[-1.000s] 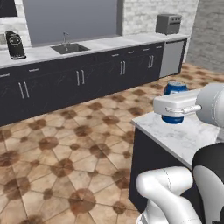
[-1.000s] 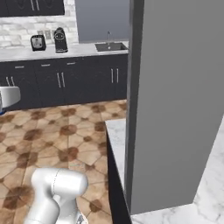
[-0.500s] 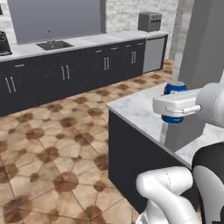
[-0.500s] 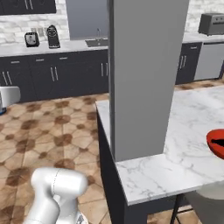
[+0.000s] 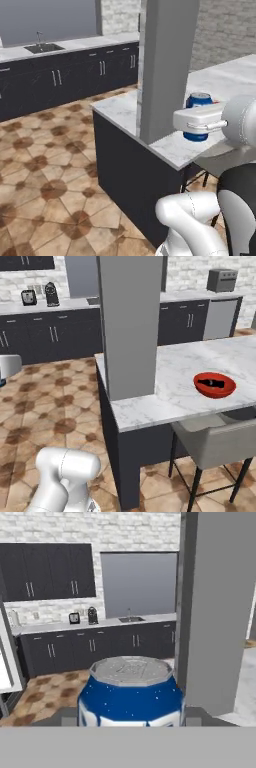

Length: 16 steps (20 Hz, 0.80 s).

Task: Open the fridge, grab two sodas, and place both sodas inside the bowl with ice on the dining counter.

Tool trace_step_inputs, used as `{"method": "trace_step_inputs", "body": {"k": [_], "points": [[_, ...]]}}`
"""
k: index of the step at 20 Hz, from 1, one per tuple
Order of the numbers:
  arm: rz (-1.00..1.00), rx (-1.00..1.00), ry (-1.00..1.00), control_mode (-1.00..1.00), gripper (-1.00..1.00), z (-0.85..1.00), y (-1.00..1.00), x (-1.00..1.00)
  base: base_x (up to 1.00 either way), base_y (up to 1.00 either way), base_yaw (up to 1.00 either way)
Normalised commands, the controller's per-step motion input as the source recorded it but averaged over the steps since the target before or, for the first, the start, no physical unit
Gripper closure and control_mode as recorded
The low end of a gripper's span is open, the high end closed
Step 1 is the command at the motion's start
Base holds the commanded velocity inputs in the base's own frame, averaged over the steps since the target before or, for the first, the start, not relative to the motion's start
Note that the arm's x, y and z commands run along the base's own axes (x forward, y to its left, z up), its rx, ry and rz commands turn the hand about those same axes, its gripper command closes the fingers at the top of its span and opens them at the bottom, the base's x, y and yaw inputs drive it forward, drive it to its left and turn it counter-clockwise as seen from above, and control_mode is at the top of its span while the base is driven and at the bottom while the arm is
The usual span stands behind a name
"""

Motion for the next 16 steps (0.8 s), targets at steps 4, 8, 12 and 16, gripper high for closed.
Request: {"method": "trace_step_inputs", "body": {"k": [4, 8, 12, 16], "points": [[0.00, 0.00, 0.00, 1.00, 1.00, 0.00, 0.00, 0.00, -0.66, -1.00, -0.04], [0.00, 0.00, 0.00, 1.00, 1.00, 0.00, 0.00, 0.00, -0.55, -1.00, -0.01], [0.00, 0.00, 0.00, 1.00, 1.00, 0.00, 0.00, 0.00, -0.37, -1.00, 0.00], [0.00, 0.00, 0.00, 1.00, 1.00, 0.00, 0.00, 0.00, 0.00, -1.00, 0.00]]}}
